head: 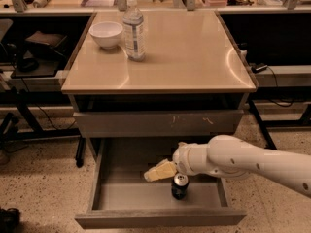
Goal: Pick pepsi can from middle drawer and place on counter
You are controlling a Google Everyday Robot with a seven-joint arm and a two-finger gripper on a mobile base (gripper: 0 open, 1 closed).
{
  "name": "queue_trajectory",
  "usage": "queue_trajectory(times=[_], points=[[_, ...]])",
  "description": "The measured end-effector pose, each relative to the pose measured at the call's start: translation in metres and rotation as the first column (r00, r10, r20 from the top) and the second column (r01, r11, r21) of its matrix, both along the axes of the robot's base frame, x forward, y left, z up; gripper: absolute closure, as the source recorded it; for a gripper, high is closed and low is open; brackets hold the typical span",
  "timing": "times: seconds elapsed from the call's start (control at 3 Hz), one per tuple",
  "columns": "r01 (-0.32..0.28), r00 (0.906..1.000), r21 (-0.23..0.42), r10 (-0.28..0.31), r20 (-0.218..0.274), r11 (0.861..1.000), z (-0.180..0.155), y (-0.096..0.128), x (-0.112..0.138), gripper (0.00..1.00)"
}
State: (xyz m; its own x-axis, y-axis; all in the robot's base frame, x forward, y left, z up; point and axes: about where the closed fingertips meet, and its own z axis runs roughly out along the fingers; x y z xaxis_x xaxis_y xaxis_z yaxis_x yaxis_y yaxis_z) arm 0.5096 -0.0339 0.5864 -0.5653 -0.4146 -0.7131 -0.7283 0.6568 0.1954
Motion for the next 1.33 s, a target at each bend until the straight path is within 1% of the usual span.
queue_trajectory(times=[0.33, 0.67, 1.0, 1.33], points=[[0.006, 1.0, -0.004, -0.006, -0.005, 1.0, -0.003, -0.002, 0.0, 0.0], [0.021, 0.9992, -0.025, -0.022, -0.034, 0.999, -0.022, -0.002, -0.003, 0.0], [0.144, 0.9844, -0.126, -0.155, -0.084, 0.982, -0.081, -0.031, 0.004, 0.0], [0.212, 0.9756, -0.174, -0.219, -0.019, 0.962, -0.083, -0.059, 0.029, 0.0]])
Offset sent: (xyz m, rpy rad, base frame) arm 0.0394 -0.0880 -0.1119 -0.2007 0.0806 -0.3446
